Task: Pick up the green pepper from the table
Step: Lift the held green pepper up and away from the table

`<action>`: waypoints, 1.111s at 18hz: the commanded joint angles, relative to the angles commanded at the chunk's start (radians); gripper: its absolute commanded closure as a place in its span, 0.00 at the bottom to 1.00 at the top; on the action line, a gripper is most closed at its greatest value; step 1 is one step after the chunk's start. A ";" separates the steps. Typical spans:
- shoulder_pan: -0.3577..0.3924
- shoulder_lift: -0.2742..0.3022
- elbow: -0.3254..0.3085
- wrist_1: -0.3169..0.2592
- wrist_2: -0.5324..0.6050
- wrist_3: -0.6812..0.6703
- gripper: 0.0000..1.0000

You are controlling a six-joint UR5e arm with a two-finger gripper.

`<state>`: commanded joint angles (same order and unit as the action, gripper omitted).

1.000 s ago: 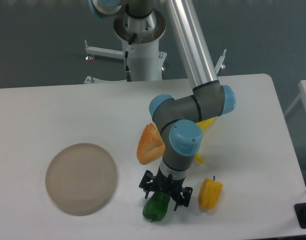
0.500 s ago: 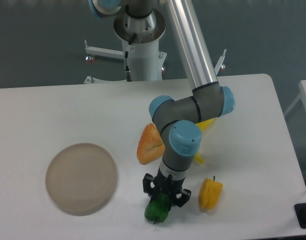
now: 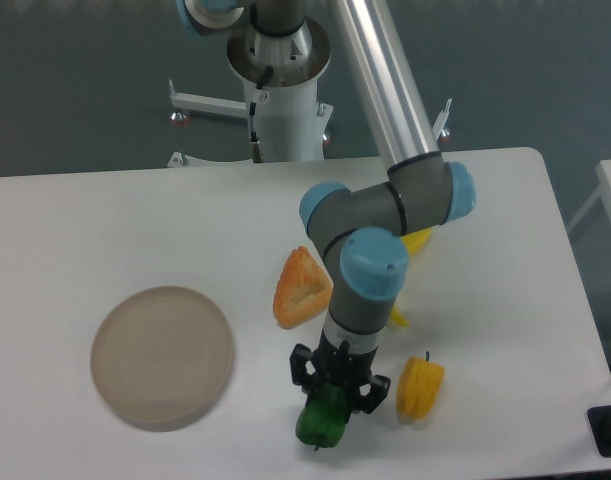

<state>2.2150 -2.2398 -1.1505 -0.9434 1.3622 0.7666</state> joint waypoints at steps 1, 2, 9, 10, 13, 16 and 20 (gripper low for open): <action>0.006 0.008 -0.005 -0.005 0.002 0.046 0.72; 0.015 0.018 -0.008 -0.006 0.003 0.083 0.72; 0.098 0.091 -0.012 -0.078 0.067 0.299 0.72; 0.101 0.094 -0.012 -0.078 0.075 0.312 0.72; 0.111 0.094 -0.012 -0.080 0.098 0.344 0.72; 0.112 0.094 -0.015 -0.084 0.124 0.367 0.72; 0.111 0.094 -0.011 -0.086 0.130 0.372 0.72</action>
<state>2.3255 -2.1460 -1.1613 -1.0293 1.4926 1.1382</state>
